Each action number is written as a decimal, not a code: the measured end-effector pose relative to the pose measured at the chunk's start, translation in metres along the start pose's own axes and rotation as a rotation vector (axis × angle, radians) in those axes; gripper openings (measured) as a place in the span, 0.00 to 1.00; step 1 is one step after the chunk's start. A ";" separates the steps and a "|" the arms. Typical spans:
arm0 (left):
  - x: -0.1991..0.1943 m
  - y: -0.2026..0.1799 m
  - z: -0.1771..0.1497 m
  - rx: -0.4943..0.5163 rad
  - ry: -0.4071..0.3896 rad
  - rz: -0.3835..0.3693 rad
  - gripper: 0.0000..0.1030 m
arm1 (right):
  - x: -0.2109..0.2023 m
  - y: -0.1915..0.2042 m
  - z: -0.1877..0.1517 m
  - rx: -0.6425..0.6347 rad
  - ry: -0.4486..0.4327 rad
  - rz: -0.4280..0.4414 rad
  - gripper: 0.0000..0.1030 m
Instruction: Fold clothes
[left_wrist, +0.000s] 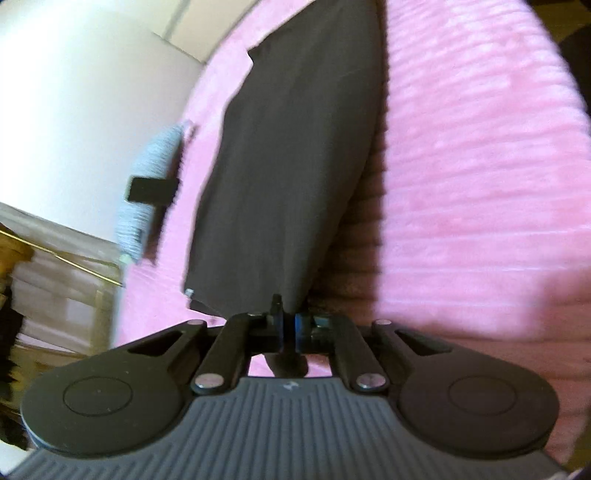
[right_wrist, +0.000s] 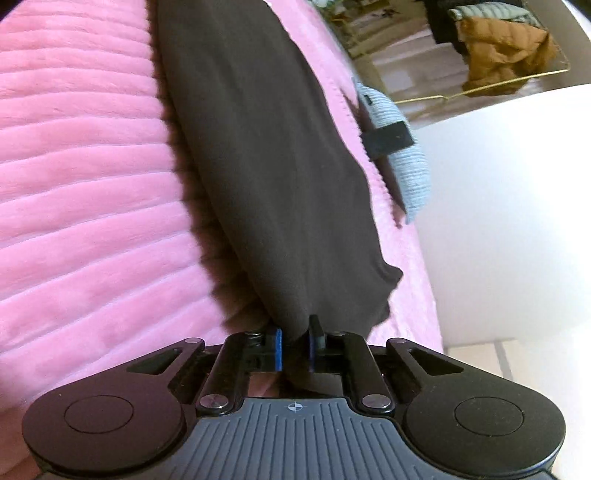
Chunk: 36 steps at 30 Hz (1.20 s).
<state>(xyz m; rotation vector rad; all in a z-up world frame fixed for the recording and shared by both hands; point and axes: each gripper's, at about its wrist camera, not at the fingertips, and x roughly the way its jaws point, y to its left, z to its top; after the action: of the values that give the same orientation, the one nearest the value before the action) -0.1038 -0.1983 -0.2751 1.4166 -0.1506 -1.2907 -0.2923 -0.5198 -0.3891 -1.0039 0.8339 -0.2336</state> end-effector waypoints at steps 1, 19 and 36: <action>-0.011 -0.006 0.001 0.001 -0.006 0.001 0.03 | -0.011 0.002 -0.002 0.005 0.006 0.000 0.10; -0.126 -0.091 -0.020 -0.144 0.007 -0.070 0.32 | -0.145 0.049 -0.003 0.140 0.117 -0.019 0.78; -0.121 -0.033 -0.066 -0.057 0.020 0.071 0.49 | -0.181 0.130 0.256 -0.018 -0.361 0.313 0.43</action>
<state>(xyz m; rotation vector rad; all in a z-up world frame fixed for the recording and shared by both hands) -0.1203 -0.0605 -0.2458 1.3636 -0.1483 -1.2127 -0.2572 -0.1862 -0.3356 -0.8833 0.6503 0.2185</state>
